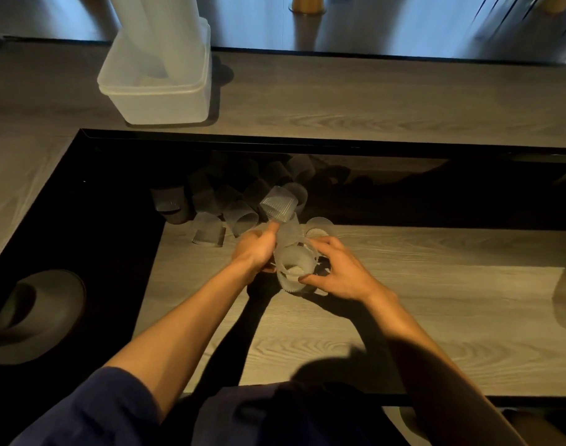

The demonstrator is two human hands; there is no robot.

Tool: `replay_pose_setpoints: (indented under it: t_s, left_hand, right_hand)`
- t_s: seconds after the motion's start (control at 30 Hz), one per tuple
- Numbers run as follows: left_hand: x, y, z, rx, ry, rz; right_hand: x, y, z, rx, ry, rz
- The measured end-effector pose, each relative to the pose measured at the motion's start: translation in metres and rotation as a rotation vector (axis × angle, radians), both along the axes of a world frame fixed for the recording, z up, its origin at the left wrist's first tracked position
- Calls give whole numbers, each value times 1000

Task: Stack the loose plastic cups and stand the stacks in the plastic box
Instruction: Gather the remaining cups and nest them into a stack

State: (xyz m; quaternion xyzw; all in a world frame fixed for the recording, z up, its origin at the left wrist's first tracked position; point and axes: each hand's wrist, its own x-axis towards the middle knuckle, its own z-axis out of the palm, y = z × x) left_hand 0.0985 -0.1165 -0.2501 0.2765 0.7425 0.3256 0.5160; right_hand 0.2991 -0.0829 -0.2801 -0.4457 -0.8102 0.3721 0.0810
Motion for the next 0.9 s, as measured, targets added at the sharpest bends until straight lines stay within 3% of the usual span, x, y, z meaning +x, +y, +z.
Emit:
replay_pose_setpoints:
  t_s: [0.2, 0.3, 0.4, 0.5, 0.7, 0.8, 0.9]
  left_hand:
    - [0, -3, -16, 155, 190, -176]
    - [0, -1, -19, 184, 283, -193]
    - [1, 1, -21, 187, 295, -162]
    - [1, 3, -24, 178, 280, -140]
    - [-2, 2, -31, 144, 247, -222]
    - [-4, 1, -32, 137, 220, -247]
    - [-4, 2, -32, 128, 175, -228]
  right_hand:
    - [-3, 0, -3, -124, -120, 36]
    - [-2, 5, -1, -230, -310, 20]
    - [-1, 13, -2, -99, -449, -130]
    - [-1, 21, -9, 41, -387, -186]
    - [-4, 28, -28, -30, -445, -33]
    - [-4, 23, -30, -4, -336, -137]
    - [0, 21, -25, -1, -141, -376]
